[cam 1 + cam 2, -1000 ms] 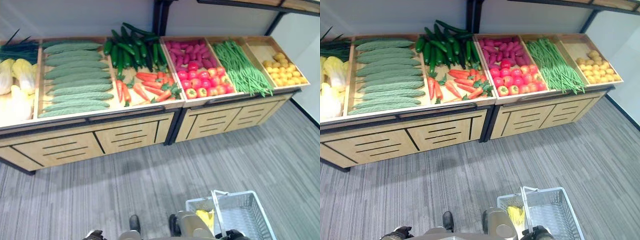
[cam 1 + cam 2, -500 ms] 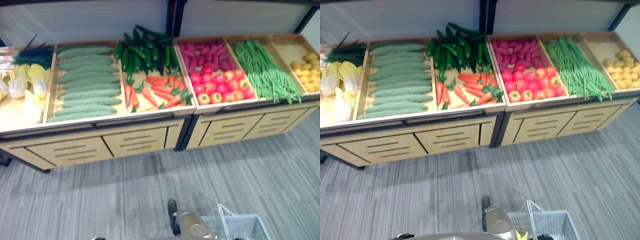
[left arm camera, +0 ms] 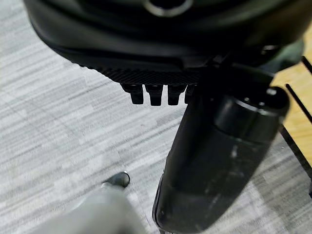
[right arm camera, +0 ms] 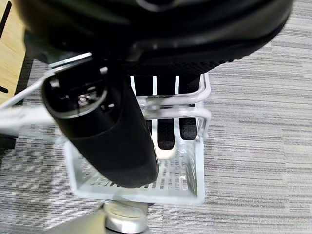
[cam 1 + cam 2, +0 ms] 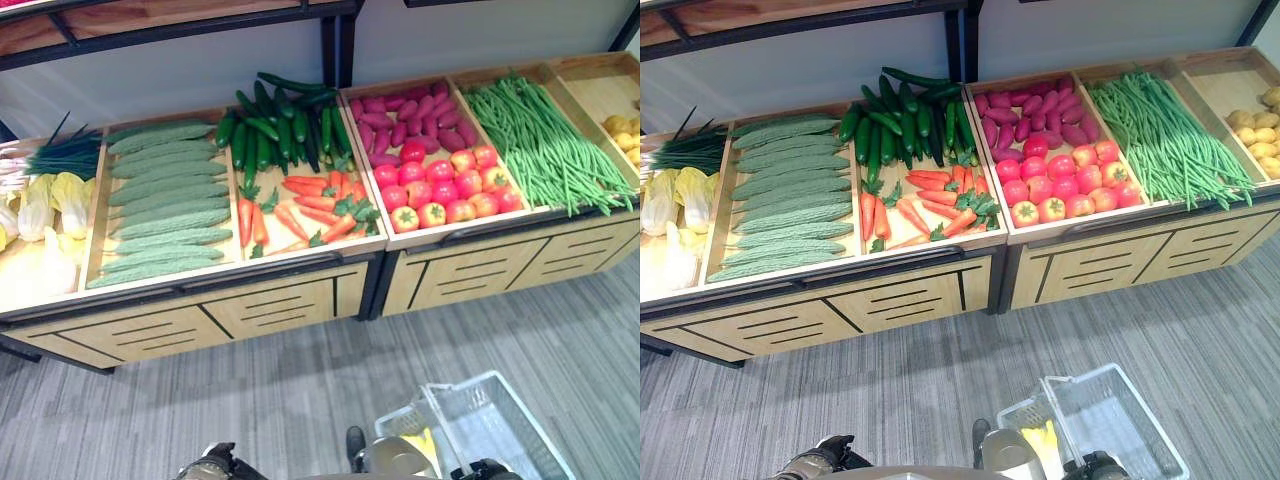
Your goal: Get the vegetables into the basket
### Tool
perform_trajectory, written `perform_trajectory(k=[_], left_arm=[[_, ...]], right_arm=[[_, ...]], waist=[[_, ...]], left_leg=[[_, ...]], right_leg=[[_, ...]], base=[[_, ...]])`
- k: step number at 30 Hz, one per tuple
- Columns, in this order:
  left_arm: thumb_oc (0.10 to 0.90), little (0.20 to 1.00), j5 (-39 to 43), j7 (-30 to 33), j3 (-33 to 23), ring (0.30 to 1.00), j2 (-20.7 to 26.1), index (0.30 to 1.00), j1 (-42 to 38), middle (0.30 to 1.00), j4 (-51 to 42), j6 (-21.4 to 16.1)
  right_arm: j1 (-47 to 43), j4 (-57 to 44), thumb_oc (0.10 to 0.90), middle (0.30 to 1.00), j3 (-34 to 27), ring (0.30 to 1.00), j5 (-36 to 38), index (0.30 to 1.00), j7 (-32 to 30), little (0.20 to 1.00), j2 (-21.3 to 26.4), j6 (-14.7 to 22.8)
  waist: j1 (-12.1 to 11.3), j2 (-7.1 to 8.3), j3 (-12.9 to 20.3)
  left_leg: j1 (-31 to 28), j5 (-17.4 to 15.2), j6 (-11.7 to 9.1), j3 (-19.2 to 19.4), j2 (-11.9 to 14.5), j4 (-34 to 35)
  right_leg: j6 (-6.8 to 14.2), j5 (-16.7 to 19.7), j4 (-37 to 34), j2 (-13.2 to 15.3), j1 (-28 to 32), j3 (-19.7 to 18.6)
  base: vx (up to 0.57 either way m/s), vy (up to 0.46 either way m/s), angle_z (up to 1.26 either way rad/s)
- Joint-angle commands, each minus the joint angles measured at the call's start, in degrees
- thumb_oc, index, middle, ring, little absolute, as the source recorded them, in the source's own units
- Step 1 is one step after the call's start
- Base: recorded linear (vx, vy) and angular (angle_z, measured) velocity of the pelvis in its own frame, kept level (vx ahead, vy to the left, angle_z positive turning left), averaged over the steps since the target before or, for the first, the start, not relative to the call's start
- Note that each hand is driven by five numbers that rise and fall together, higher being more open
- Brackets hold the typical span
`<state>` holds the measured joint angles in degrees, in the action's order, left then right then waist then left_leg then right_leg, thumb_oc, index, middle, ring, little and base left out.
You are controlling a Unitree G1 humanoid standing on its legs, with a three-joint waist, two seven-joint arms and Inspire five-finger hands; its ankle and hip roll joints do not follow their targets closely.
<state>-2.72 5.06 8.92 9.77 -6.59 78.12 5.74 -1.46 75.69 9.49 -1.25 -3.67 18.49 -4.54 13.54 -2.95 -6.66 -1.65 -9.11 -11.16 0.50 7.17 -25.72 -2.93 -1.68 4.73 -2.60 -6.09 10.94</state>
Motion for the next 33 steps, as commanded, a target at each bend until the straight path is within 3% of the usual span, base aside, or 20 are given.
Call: perform_trajectory(k=[1, 2, 3, 6, 10, 14, 25, 30, 31, 33], left_arm=[[0.9, 1.0, 1.8, 1.5, 0.9, 1.0, 2.8, 1.0, 1.8, 1.0, -2.1, 0.9], [0.9, 1.0, 2.1, 1.6, 0.7, 1.0, 2.7, 1.0, 1.9, 1.0, -2.1, 1.0], [0.9, 1.0, 2.2, 1.7, 0.4, 1.0, 2.6, 1.0, 2.0, 1.0, -2.1, 1.0], [0.9, 1.0, 2.1, 1.8, 0.4, 1.0, 2.6, 1.0, 2.2, 1.0, -2.2, 0.8], [0.9, 1.0, 2.4, 2.4, 0.5, 1.0, 2.8, 1.0, 2.7, 1.0, -2.4, 0.4], [0.9, 1.0, 2.2, 2.0, 0.6, 1.0, 3.0, 1.0, 3.2, 1.0, -2.0, 0.5], [0.9, 1.0, 4.7, 3.9, 0.9, 1.0, 5.4, 1.0, 0.2, 1.0, -6.3, -0.8], [0.9, 1.0, 7.5, 5.5, 0.1, 1.0, 7.7, 1.0, -0.5, 1.0, -15.3, -2.4], [0.9, 1.0, 8.8, 6.0, -0.8, 1.0, 10.6, 1.0, 0.1, 1.0, -27.6, -4.1], [0.9, 1.0, 9.1, 6.7, -3.2, 1.0, 13.8, 1.0, 2.0, 1.0, -37.8, -5.3]], right_arm=[[-1.0, 2.2, 0.4, 0.3, 0.4, 0.3, 1.2, 0.3, -0.8, 0.3, 1.8, -0.5], [-1.2, 2.2, 0.4, 0.3, 0.4, 0.3, 1.2, 0.3, -0.9, 0.3, 2.0, -0.6], [-1.4, 2.2, 0.4, 0.3, 0.3, 0.3, 1.4, 0.3, -1.0, 0.3, 2.2, -0.6], [-1.3, 2.0, 0.4, 0.3, 0.3, 0.3, 1.1, 0.3, -1.2, 0.3, 2.5, -0.7], [-1.1, 1.6, 0.4, 0.3, 1.5, 0.3, -0.1, 0.3, -1.3, 0.3, 2.1, -0.4], [-1.7, 1.1, 0.4, 0.3, 2.4, 0.3, 0.4, 0.3, -1.3, 0.3, 1.2, -0.1], [-3.8, 0.4, 0.4, 0.3, 3.2, 0.3, 1.3, 0.3, -2.3, 0.3, 0.7, 0.0], [-3.7, -0.4, 0.4, 0.3, 2.7, 0.3, 1.5, 0.3, -2.6, 0.3, 0.9, 0.3], [-3.0, -2.2, 0.4, 0.3, 2.0, 0.3, 1.8, 0.3, -2.8, 0.3, 1.3, 0.5], [-2.1, -4.3, 0.4, 0.3, 1.4, 0.3, 2.0, 0.3, -2.6, 0.3, 1.5, 0.8]], waist=[[-0.9, 2.51, -2.4], [-1.1, 3.0, -2.6], [-2.1, 3.43, -3.0], [-4.1, 3.87, -3.5], [-7.6, 2.68, -5.0], [-8.2, 2.43, -5.0], [-8.0, 1.53, -6.3], [-8.1, 1.69, -6.1], [-8.1, 1.72, -6.1], [-8.2, 1.9, -6.0]], left_leg=[[-5.1, 18.8, 3.3, 3.7, -1.4, 2.5], [-3.4, 17.5, 4.0, 5.8, -0.5, 3.4], [-0.8, 14.1, 5.1, 8.3, 0.4, 5.5], [4.2, 11.0, 5.6, 9.3, 0.4, 15.4], [10.6, 18.0, 5.4, 1.1, -3.0, 25.2], [8.0, 17.1, 6.1, 0.7, -3.5, 26.7], [7.9, 16.1, 7.7, 2.2, -4.8, 29.0], [7.0, 15.2, 8.2, 2.7, -5.4, 29.3], [6.7, 14.8, 8.4, 2.8, -5.7, 29.3], [6.2, 14.5, 8.5, 2.9, -5.8, 29.3]], right_leg=[[3.2, 4.2, 0.9, 1.8, -3.4, -6.0], [3.5, 4.1, 0.5, 2.5, -2.6, -6.4], [4.2, 3.7, -0.1, 3.2, -1.1, -7.2], [5.9, 2.9, -1.2, 4.6, 1.6, -8.5], [6.2, 1.7, -2.4, 3.1, 5.7, -13.3], [6.0, 1.0, -2.4, 1.6, 5.6, -16.8], [7.4, 1.8, -3.1, 3.4, 2.2, -19.4], [8.4, 2.6, -4.0, 4.1, 2.2, -20.2], [8.8, 3.0, -4.4, 4.4, 2.1, -20.4], [9.1, 3.2, -4.6, 4.5, 2.3, -20.6]], base=[[0.14, -0.076, -0.32], [0.16, -0.009, -0.23], [0.17, 0.029, 0.06], [0.16, 0.085, 0.0], [0.2, 0.072, -0.38], [0.06, 0.047, -1.04], [-0.01, 0.096, -0.22], [0.03, 0.063, -0.02], [0.02, 0.049, -0.06], [0.04, 0.047, -0.05]])
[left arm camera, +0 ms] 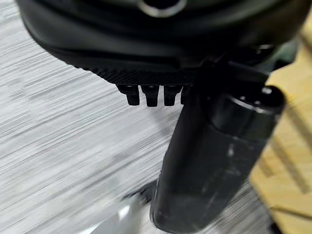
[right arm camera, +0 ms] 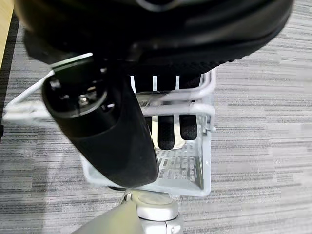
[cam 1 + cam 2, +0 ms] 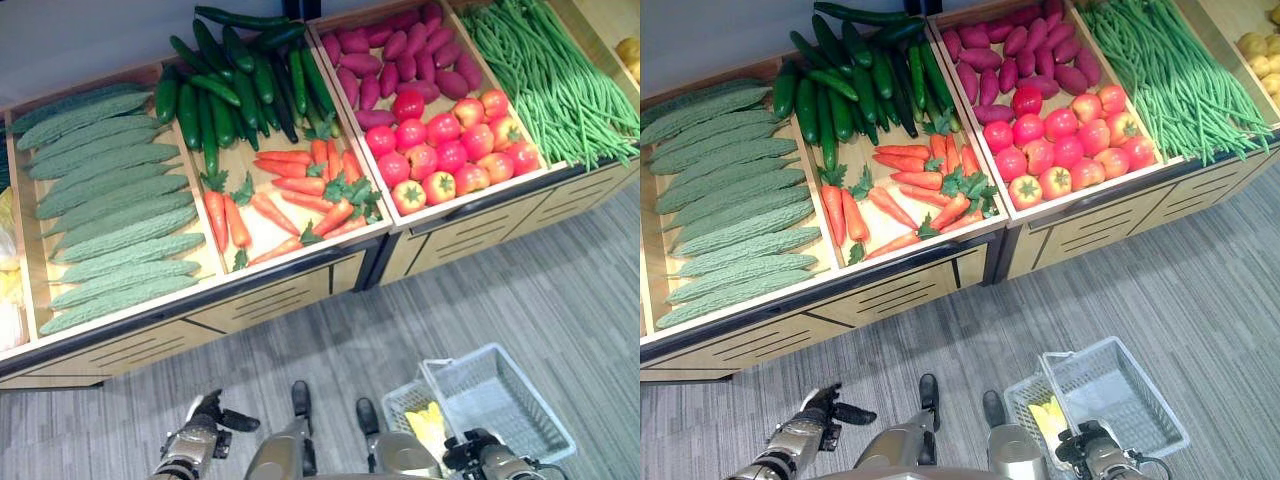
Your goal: Get the vegetables into the basket
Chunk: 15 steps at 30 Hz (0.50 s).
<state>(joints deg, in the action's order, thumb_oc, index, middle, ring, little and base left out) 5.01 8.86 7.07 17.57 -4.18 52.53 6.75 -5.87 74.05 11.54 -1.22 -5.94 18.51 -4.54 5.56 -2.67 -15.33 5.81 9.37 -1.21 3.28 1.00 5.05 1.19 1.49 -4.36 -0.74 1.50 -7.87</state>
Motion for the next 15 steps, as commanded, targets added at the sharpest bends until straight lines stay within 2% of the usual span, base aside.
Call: perform_trajectory(k=[1, 5, 6, 15], left_arm=[[0.9, 1.0, 1.3, 3.4, -5.0, 1.0, 9.2, 1.0, 2.2, 1.0, -22.4, -7.3], [0.9, 1.0, -1.5, 4.7, -8.9, 1.0, 12.1, 1.0, 4.8, 1.0, -30.0, -7.4], [0.9, 1.0, -3.2, 5.0, -10.2, 1.0, 13.5, 1.0, 5.3, 1.0, -34.6, -7.1], [0.9, 1.0, -5.3, 3.9, -16.2, 1.0, 15.6, 1.0, 8.9, 1.0, -48.1, -8.3]], right_arm=[[3.7, -4.0, 0.4, 0.3, -1.7, 0.3, 2.3, 0.3, 0.1, 0.3, 1.7, 1.1], [5.3, -3.9, 0.4, 0.3, -2.6, 0.3, 2.1, 0.3, 1.2, 0.3, 1.9, 1.3], [5.7, -3.5, 0.4, 0.3, -3.0, 0.3, 1.9, 0.3, 1.4, 0.3, 1.9, 1.3], [7.5, -0.7, 0.4, 0.3, -3.9, 0.3, 0.5, 0.3, 3.3, 0.3, 1.3, 1.4]], waist=[[-0.6, 1.84, 3.1], [-0.6, 2.25, 4.2], [-0.6, 2.26, 4.6], [-0.8, 2.09, 7.2]], left_leg=[[-2.0, -4.3, -1.4, 0.2, 0.1, -1.4], [-3.7, -5.1, -1.3, 0.3, 0.1, -1.3], [-4.3, -5.4, -1.2, 0.3, 0.0, -1.2], [-7.7, -7.4, -0.6, 0.3, -0.3, -1.4]], right_leg=[[5.2, 0.1, 4.1, 2.8, -4.8, -2.0], [5.5, -0.1, 3.7, 3.1, -3.4, -2.3], [5.5, -0.4, 3.7, 3.2, -2.9, -2.4], [5.3, -1.2, 3.6, 3.3, 0.0, -3.1]], base=[[0.04, 0.024, -0.03], [0.07, 0.016, -0.06], [0.08, 0.018, -0.15], [0.06, 0.011, -0.02]])
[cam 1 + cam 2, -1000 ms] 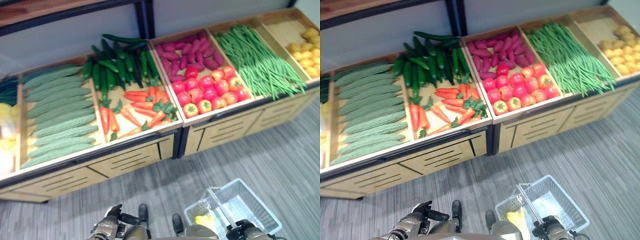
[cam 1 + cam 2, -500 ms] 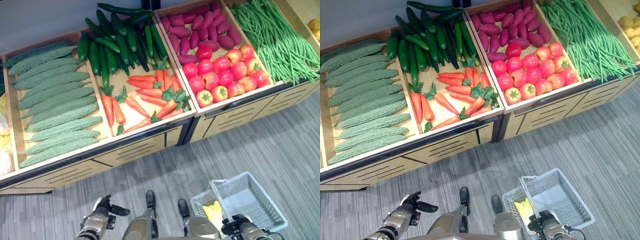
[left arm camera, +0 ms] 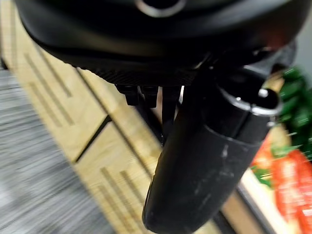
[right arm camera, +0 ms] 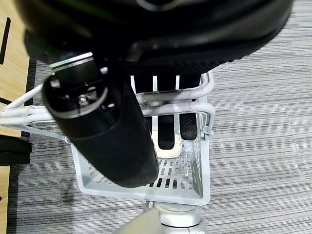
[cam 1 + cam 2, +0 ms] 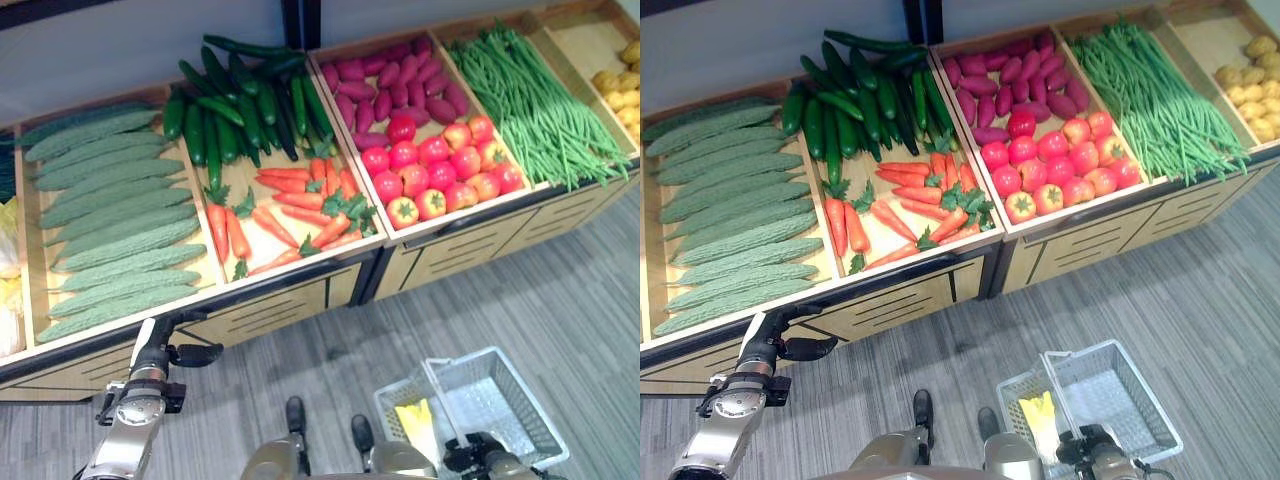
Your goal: Get the vegetables into the basket
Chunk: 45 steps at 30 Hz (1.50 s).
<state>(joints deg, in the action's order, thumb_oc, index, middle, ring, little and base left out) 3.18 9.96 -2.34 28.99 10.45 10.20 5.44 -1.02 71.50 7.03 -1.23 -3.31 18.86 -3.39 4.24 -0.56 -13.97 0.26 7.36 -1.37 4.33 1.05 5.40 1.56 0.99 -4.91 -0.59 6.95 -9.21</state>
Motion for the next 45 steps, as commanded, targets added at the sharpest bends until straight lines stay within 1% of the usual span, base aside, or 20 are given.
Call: perform_trajectory(k=[1, 4, 11, 16, 17, 18, 22, 23, 25, 26, 28, 29, 30, 31, 34, 35, 37, 39, 42, 45], left_arm=[[0.9, 1.0, -3.7, 2.9, -7.3, 1.0, 4.6, 1.0, -5.7, 1.0, -7.0, -7.2], [0.9, 1.0, -3.7, 2.8, -8.0, 1.0, 4.6, 1.0, -5.1, 1.0, -10.3, -7.4], [0.9, 1.0, -3.3, 2.6, -10.4, 1.0, 3.7, 1.0, -3.0, 1.0, -21.9, -9.2], [0.9, 1.0, -3.3, 3.4, -11.5, 1.0, 4.4, 1.0, -3.5, 1.0, -23.6, -10.0], [0.9, 1.0, -4.6, 4.1, -11.9, 1.0, 6.1, 1.0, -5.0, 1.0, -23.4, -10.2], [0.9, 1.0, -8.2, 5.1, -11.2, 1.0, 10.7, 1.0, -9.6, 1.0, -19.9, -9.4], [0.9, 1.0, -12.9, 7.4, -7.7, 1.0, 16.2, 1.0, -16.6, 1.0, -12.0, -7.1], [0.9, 1.0, -13.0, 7.7, -7.1, 1.0, 16.4, 1.0, -17.5, 1.0, -11.3, -7.3], [0.9, 1.0, -19.9, 8.5, -0.7, 1.0, 25.0, 1.0, -25.6, 1.0, -1.3, -4.8], [0.9, 1.0, -19.9, 8.7, 0.0, 1.0, 25.2, 1.0, -26.4, 1.0, -0.7, -4.9], [0.9, 1.0, -22.8, 9.1, 6.1, 1.0, 28.9, 1.0, -32.5, 1.0, 6.3, -3.9], [0.9, 1.0, -22.8, 9.3, 7.3, 1.0, 28.9, 1.0, -33.8, 1.0, 7.1, -4.0], [0.9, 1.0, -25.7, 9.1, 11.8, 1.0, 31.2, 1.0, -37.7, 1.0, 11.2, -3.3], [0.9, 1.0, -26.6, 9.2, 14.9, 1.0, 31.8, 1.0, -40.8, 1.0, 13.0, -3.1], [0.9, 1.0, -29.6, 9.1, 22.7, 1.0, 32.7, 1.0, -48.0, 1.0, 18.3, -2.6], [0.9, 1.0, -30.9, 9.2, 26.4, 1.0, 32.7, 1.0, -51.2, 1.0, 20.8, -2.6], [0.9, 1.0, -31.7, 9.3, 28.7, 1.0, 32.6, 1.0, -53.1, 1.0, 22.0, -2.6], [0.9, 1.0, -33.4, 9.0, 33.9, 1.0, 31.6, 1.0, -57.4, 1.0, 26.0, -2.7], [0.9, 1.0, -34.4, 8.7, 36.6, 1.0, 30.0, 1.0, -59.3, 1.0, 27.7, -2.1], [0.9, 1.0, -33.6, 8.2, 37.0, 1.0, 28.3, 1.0, -59.3, 1.0, 30.1, -1.9]], right_arm=[[2.6, 2.0, 0.4, 0.3, 0.6, 0.3, 0.5, 0.3, 0.7, 0.3, 0.9, 0.3], [2.7, 2.8, 0.4, 0.3, 0.8, 0.3, 0.1, 0.3, 0.8, 0.3, 0.7, 0.4], [2.6, 4.0, 0.4, 0.3, 0.1, 0.3, 0.4, 0.3, 0.4, 0.3, 0.5, 0.5], [2.2, 4.2, 0.4, 0.3, 0.4, 0.3, 0.1, 0.3, 0.3, 0.3, 0.7, 0.7], [1.8, 4.4, 0.4, 0.3, 0.9, 0.3, -0.1, 0.3, 0.3, 0.3, 1.0, 0.8], [1.2, 4.2, 0.4, 0.3, 1.8, 0.3, -0.9, 0.3, 0.4, 0.3, 1.8, 0.9], [0.7, 3.7, 0.4, 0.3, 2.9, 0.3, -1.7, 0.3, 0.3, 0.3, 3.1, 1.0], [0.7, 3.7, 0.4, 0.3, 2.7, 0.3, -1.7, 0.3, 0.3, 0.3, 3.0, 1.0], [0.8, 3.2, 0.4, 0.3, 3.4, 0.3, -1.6, 0.3, 0.0, 0.3, 4.3, 1.1], [0.8, 3.2, 0.4, 0.3, 3.3, 0.3, -1.6, 0.3, 0.0, 0.3, 4.2, 1.1], [0.8, 3.3, 0.4, 0.3, 4.0, 0.3, -1.8, 0.3, -0.4, 0.3, 5.1, 1.3], [0.8, 3.3, 0.4, 0.3, 3.6, 0.3, -1.8, 0.3, -0.5, 0.3, 4.9, 1.3], [0.6, 3.7, 0.4, 0.3, 4.2, 0.3, -1.8, 0.3, -0.9, 0.3, 5.9, 1.4], [0.4, 3.8, 0.4, 0.3, 4.2, 0.3, -1.7, 0.3, -1.0, 0.3, 6.0, 1.5], [-0.4, 4.3, 0.4, 0.3, 4.5, 0.3, -1.6, 0.3, -1.8, 0.3, 6.8, 1.6], [-0.5, 4.4, 0.4, 0.3, 4.5, 0.3, -1.5, 0.3, -2.0, 0.3, 6.8, 1.7], [-0.8, 4.4, 0.4, 0.3, 4.5, 0.3, -1.3, 0.3, -2.2, 0.3, 6.9, 1.9], [-0.9, 4.4, 0.4, 0.3, 4.5, 0.3, -0.8, 0.3, -2.6, 0.3, 7.2, 2.0], [-1.4, 4.3, 0.4, 0.3, 4.6, 0.3, -0.4, 0.3, -3.1, 0.3, 7.3, 2.1], [-2.0, 4.2, 0.4, 0.3, 4.5, 0.3, 0.1, 0.3, -3.5, 0.3, 7.2, 2.0]], waist=[[0.5, -0.03, 5.8], [0.4, -0.12, 6.4], [-0.1, -0.35, 7.2], [-0.2, -0.42, 7.4], [-0.2, -0.49, 7.7], [0.3, -0.79, 8.0], [1.9, -1.72, 8.6], [1.7, -1.62, 8.3], [4.2, -3.38, 8.3], [4.0, -3.27, 8.3], [5.8, -4.95, 7.9], [5.4, -4.88, 8.0], [7.2, -6.32, 7.4], [7.4, -6.83, 7.4], [8.3, -8.47, 7.2], [8.5, -8.89, 7.1], [8.8, -9.27, 7.0], [9.7, -10.34, 6.5], [10.6, -11.23, 5.8], [11.0, -11.72, 5.2]], left_leg=[[-1.8, -4.9, -0.6, -0.6, -0.2, -2.1], [-2.4, -5.7, -0.5, -0.6, -0.3, -2.0], [-2.9, -5.5, -0.5, -0.2, 0.0, -2.1], [-3.3, -5.7, -0.6, -0.2, 0.1, -2.2], [-3.5, -5.8, -0.7, -0.1, 0.1, -2.2], [-4.0, -5.9, -0.9, 0.3, 0.4, -2.2], [-5.0, -6.4, -1.1, 1.0, 0.5, -1.6], [-4.6, -5.8, -1.2, 1.1, 0.7, -1.8], [-5.0, -6.3, -1.3, 2.4, 0.6, -1.2], [-4.9, -6.3, -1.3, 2.5, 0.6, -1.3], [-4.0, -6.0, -1.4, 3.9, 0.7, -1.1], [-3.9, -6.0, -1.4, 3.9, 0.7, -1.1], [-3.0, -5.7, -1.5, 5.0, 0.6, -0.9], [-2.4, -5.5, -1.6, 5.5, 0.6, -0.8], [-0.8, -5.1, -1.8, 6.7, 0.6, -0.5], [-0.2, -5.0, -1.8, 7.1, 0.5, -0.4], [0.3, -4.9, -1.9, 7.3, 0.5, -0.4], [1.3, -4.7, -2.0, 8.2, 0.3, -0.4], [2.1, -4.6, -2.1, 9.0, 0.3, -0.4], [2.7, -4.6, -2.2, 9.7, 0.3, -0.4]], right_leg=[[5.0, -0.1, 4.2, 3.1, -5.9, -1.8], [5.0, -0.6, 3.9, 3.2, -5.4, -1.7], [4.8, 0.0, 3.8, 3.2, -5.0, -1.6], [4.8, 0.1, 3.7, 3.2, -4.7, -1.5], [4.8, 0.0, 3.7, 3.1, -4.5, -1.4], [4.8, -0.1, 3.8, 2.8, -4.3, -1.6], [4.9, -0.7, 3.9, 2.7, -4.0, -2.1], [4.9, -0.1, 4.1, 2.5, -4.4, -2.2], [5.2, -0.5, 4.2, 2.4, -4.9, -3.4], [5.2, -0.6, 4.3, 2.4, -5.0, -3.5], [5.6, -0.1, 4.5, 2.4, -6.8, -4.6], [5.6, -0.1, 4.6, 2.3, -7.0, -4.6], [5.9, 0.5, 4.6, 2.4, -8.5, -5.4], [6.1, 0.7, 4.6, 2.4, -9.4, -5.6], [6.5, 1.5, 4.3, 2.5, -11.4, -6.2], [6.8, 1.8, 4.2, 2.5, -12.2, -6.5], [6.9, 2.0, 4.2, 2.5, -12.8, -6.7], [7.1, 2.5, 3.9, 2.6, -14.1, -7.1], [7.3, 3.0, 3.6, 2.7, -15.2, -7.5], [7.6, 3.6, 3.4, 2.6, -16.0, -8.0]], base=[[-0.03, -0.009, 0.0], [0.04, 0.005, -0.01], [0.0, 0.0, 0.0], [0.0, 0.0, 0.0], [0.04, -0.04, -0.01], [0.05, -0.046, -0.01], [0.04, -0.008, -0.02], [0.07, 0.013, -0.11], [0.05, 0.021, -0.16], [0.0, 0.031, -0.19], [-0.02, 0.037, -0.28], [-0.03, 0.06, -0.26], [-0.03, 0.056, -0.2], [-0.04, 0.059, -0.31], [-0.02, 0.023, -0.36], [0.0, 0.01, -0.24], [0.01, 0.01, -0.2], [0.0, 0.011, -0.22], [0.0, 0.007, -0.21], [0.0, 0.005, -0.13]])
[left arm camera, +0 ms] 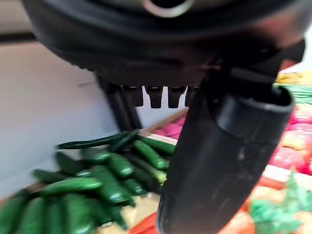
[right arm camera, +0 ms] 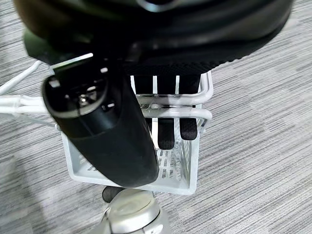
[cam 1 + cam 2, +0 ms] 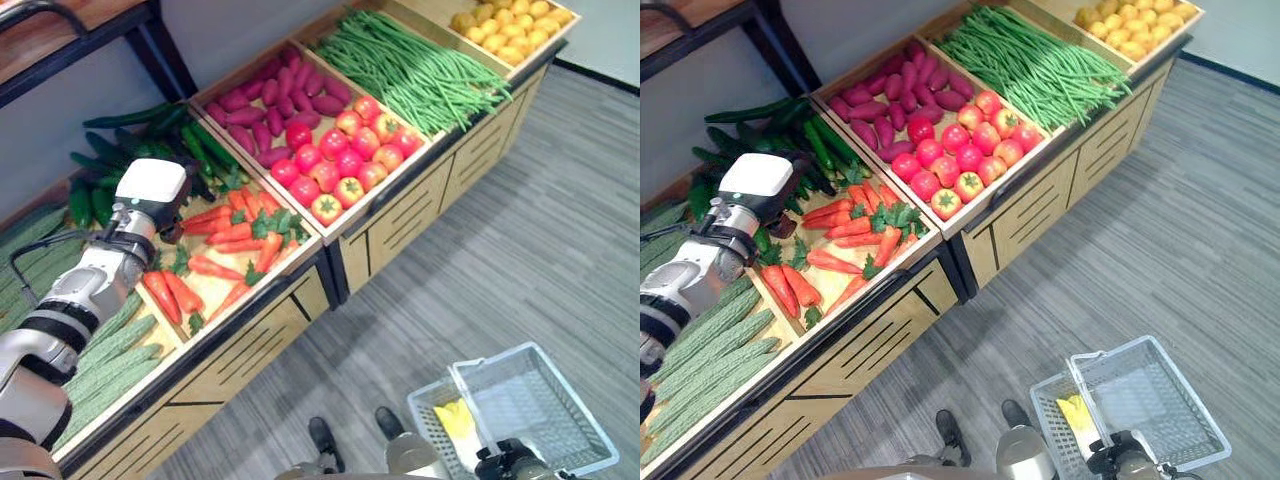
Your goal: Get the vegetables into the basket
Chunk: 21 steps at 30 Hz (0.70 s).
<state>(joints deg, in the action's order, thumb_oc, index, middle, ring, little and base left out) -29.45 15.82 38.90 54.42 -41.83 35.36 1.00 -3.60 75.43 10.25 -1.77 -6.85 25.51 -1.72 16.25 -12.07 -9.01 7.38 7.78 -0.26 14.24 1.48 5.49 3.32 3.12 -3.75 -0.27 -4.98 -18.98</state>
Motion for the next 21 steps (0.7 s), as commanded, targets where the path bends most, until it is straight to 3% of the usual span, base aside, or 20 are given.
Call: perform_trajectory(k=[1, 11, 21], left_arm=[[0.9, 1.0, -1.4, 2.1, -3.7, 1.0, 2.3, 1.0, -7.1, 1.0, 6.7, 2.6], [0.9, 1.0, 0.5, -0.8, -5.1, 1.0, -4.2, 1.0, -3.6, 1.0, 12.1, 3.8], [0.9, 1.0, 2.9, -1.8, -7.2, 1.0, -8.8, 1.0, -0.5, 1.0, 16.4, 4.4]], right_arm=[[0.3, 0.3, 0.4, 0.3, 1.3, 0.3, 0.9, 0.3, 0.0, 0.3, 0.4, 0.2], [-0.4, 0.1, 0.4, 0.3, 1.1, 0.3, 1.7, 0.3, -0.5, 0.3, -0.2, -0.3], [-1.4, -0.4, 0.4, 0.3, 2.4, 0.3, 1.7, 0.3, -0.9, 0.3, -0.9, -0.5]], waist=[[-0.8, -0.28, 0.2], [0.0, -0.4, -0.8], [-0.2, 0.89, -1.6]], left_leg=[[-4.3, -5.0, -3.4, 0.3, -0.1, -0.5], [-4.7, -5.3, -3.6, 1.5, 0.2, -0.5], [-3.9, -4.9, -3.9, 2.0, 0.8, -0.5]], right_leg=[[5.9, 1.7, 2.1, 2.2, -4.3, 1.5], [5.9, 1.9, 1.3, 1.7, -4.2, 1.0], [5.6, 2.4, 1.0, 1.0, -5.1, 1.1]], base=[[0.02, -0.025, -0.25], [0.02, -0.009, -0.1], [0.0, -0.004, 0.0]])
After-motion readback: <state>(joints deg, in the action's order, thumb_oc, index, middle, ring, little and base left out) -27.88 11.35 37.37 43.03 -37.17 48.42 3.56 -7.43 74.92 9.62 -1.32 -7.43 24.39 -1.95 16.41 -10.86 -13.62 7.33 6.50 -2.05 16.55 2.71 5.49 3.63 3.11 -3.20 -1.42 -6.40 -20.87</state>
